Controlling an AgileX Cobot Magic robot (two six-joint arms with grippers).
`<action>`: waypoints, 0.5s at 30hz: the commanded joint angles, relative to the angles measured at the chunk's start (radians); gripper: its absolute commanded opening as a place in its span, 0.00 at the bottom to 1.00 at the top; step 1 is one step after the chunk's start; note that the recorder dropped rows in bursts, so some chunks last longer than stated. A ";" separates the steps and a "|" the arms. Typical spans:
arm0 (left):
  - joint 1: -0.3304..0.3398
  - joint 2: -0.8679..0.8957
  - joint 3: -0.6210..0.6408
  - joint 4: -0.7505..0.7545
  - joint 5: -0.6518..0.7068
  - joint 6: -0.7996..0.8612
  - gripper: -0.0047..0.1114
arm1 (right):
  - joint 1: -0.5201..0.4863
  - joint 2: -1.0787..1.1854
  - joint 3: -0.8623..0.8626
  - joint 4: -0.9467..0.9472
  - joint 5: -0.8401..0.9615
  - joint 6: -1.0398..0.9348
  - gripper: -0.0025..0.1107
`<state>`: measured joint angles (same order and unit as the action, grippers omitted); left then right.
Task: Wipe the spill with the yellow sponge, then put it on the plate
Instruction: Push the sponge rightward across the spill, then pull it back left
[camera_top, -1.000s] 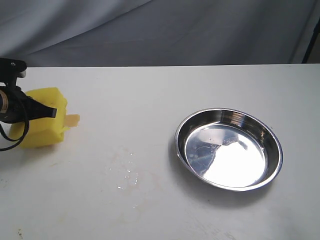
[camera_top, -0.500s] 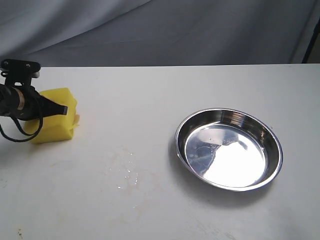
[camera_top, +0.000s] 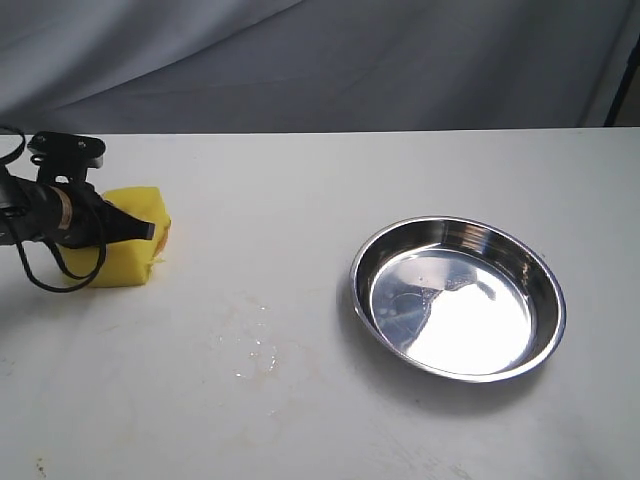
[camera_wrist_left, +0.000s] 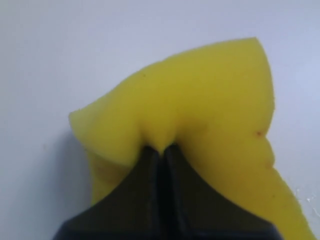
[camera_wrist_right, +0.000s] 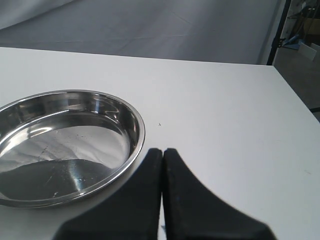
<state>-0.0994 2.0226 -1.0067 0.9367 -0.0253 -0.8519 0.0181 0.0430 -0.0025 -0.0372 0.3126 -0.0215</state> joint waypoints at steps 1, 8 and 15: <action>-0.076 0.051 0.014 0.000 -0.024 -0.007 0.04 | -0.007 -0.004 0.002 0.004 -0.004 0.004 0.02; -0.145 0.059 0.014 0.000 -0.019 -0.007 0.04 | -0.007 -0.004 0.002 0.004 -0.004 0.004 0.02; -0.179 0.059 0.014 0.000 -0.017 -0.037 0.04 | -0.007 -0.004 0.002 0.004 -0.004 0.004 0.02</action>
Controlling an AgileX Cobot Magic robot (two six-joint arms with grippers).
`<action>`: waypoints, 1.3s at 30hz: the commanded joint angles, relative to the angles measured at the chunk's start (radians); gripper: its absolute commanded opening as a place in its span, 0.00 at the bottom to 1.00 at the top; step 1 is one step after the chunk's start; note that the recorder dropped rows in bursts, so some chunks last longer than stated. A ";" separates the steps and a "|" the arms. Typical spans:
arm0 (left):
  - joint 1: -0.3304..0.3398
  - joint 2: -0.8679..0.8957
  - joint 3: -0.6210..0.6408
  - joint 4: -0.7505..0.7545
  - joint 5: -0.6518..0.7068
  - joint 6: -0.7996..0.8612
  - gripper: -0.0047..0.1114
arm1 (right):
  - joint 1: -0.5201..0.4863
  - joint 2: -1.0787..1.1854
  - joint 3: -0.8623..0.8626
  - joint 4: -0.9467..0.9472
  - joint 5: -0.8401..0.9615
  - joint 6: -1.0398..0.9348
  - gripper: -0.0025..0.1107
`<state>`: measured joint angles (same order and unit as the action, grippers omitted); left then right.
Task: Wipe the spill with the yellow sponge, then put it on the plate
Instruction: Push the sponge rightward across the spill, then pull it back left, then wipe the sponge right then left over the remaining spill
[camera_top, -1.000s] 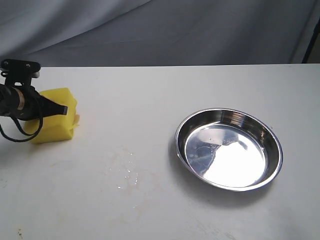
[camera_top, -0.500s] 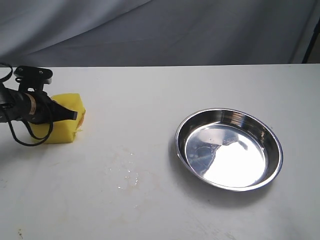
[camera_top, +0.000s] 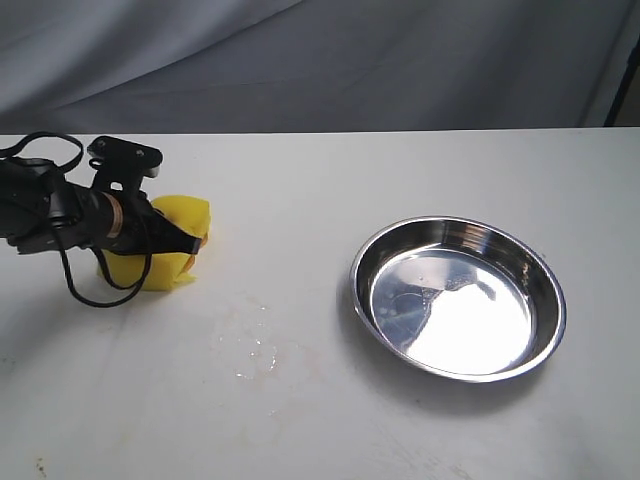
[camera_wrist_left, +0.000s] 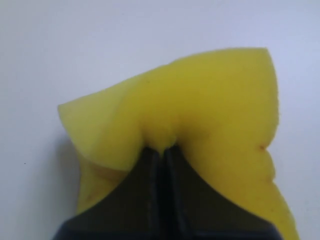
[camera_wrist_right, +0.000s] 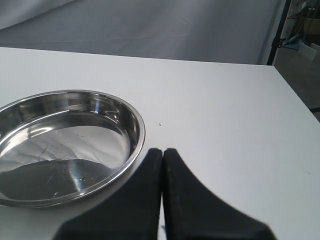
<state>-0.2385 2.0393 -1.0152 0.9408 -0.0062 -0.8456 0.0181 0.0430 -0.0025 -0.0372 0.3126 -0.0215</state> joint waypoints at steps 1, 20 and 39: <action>-0.040 0.043 0.022 -0.004 -0.039 -0.044 0.04 | -0.007 -0.004 0.002 0.004 -0.004 0.004 0.02; -0.040 0.010 0.028 -0.004 0.129 -0.035 0.04 | -0.007 -0.004 0.002 0.004 -0.004 0.004 0.02; 0.103 -0.211 0.028 -0.064 0.425 0.109 0.04 | -0.007 -0.004 0.002 0.004 -0.004 0.004 0.02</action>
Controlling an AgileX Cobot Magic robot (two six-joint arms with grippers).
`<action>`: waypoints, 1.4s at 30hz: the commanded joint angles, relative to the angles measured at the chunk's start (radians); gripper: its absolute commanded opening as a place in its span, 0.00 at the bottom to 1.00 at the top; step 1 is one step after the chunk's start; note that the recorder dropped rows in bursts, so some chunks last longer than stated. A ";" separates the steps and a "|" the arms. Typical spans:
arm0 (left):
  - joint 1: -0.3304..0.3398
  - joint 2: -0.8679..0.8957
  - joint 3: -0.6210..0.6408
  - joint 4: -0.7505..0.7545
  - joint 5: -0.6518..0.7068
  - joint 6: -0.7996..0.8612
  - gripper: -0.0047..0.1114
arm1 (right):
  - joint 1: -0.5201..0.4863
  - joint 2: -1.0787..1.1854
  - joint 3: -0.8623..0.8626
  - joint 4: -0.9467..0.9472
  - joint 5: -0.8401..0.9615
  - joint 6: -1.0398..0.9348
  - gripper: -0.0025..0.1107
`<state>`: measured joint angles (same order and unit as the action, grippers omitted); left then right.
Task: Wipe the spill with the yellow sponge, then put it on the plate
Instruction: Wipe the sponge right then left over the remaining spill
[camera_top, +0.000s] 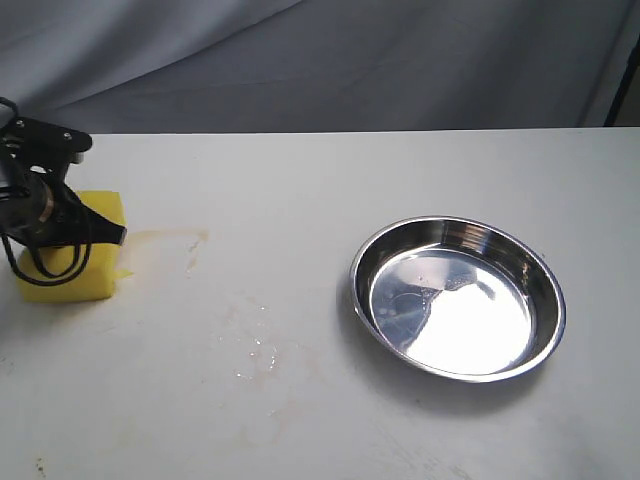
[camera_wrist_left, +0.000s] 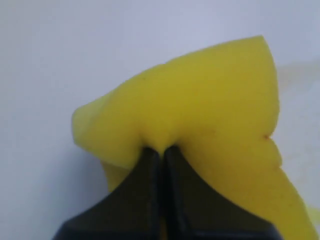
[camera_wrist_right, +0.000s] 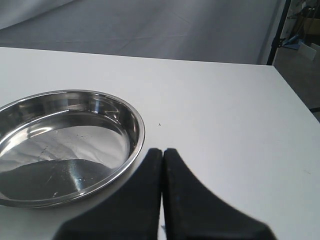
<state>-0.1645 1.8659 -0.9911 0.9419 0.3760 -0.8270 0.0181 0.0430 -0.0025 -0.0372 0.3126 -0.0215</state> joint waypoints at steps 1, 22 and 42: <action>0.039 -0.043 0.004 -0.103 0.043 0.135 0.04 | -0.007 -0.004 0.002 0.004 -0.004 0.004 0.02; 0.126 0.021 0.139 -0.376 -0.209 0.357 0.04 | -0.007 -0.004 0.002 0.004 -0.004 0.004 0.02; 0.126 0.125 0.137 -0.511 -0.563 0.346 0.04 | -0.007 -0.004 0.002 0.004 -0.004 0.004 0.02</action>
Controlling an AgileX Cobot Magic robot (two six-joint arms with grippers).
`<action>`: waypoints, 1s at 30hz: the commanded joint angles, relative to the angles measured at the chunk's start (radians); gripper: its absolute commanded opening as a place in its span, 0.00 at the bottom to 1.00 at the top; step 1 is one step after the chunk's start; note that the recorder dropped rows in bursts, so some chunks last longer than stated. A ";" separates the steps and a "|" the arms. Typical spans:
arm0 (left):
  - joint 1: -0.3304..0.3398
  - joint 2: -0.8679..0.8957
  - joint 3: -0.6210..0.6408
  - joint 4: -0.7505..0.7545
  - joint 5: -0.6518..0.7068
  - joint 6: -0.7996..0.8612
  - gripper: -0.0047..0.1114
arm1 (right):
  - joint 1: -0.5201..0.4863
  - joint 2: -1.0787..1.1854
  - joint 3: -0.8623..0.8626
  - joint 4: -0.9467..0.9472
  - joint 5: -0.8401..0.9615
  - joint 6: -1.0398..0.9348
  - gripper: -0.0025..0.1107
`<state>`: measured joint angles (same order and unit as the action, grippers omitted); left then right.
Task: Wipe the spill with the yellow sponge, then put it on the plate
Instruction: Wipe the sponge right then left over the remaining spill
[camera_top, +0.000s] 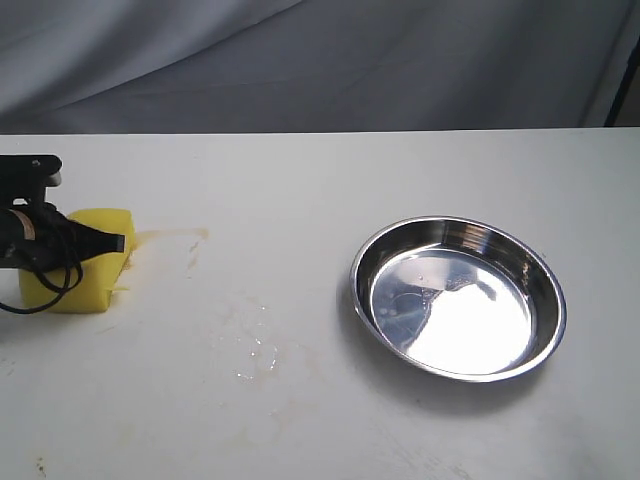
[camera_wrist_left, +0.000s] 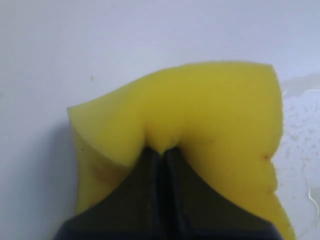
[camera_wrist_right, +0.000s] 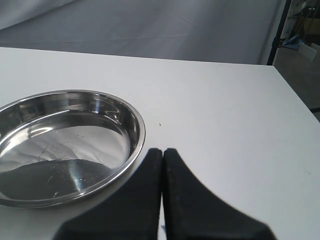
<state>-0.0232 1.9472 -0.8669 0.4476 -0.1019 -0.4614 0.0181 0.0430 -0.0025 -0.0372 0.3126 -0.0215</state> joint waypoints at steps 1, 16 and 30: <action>-0.016 0.050 0.012 -0.017 -0.100 -0.033 0.04 | -0.007 -0.004 0.002 0.004 -0.004 0.004 0.02; -0.051 0.097 0.012 0.018 -0.183 -0.060 0.04 | -0.007 -0.004 0.002 0.004 -0.004 0.004 0.02; -0.210 0.102 -0.047 0.035 -0.168 -0.090 0.04 | -0.007 -0.004 0.002 0.004 -0.004 0.004 0.02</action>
<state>-0.2004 2.0313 -0.9151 0.4627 -0.2910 -0.5204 0.0181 0.0430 -0.0025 -0.0372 0.3126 -0.0215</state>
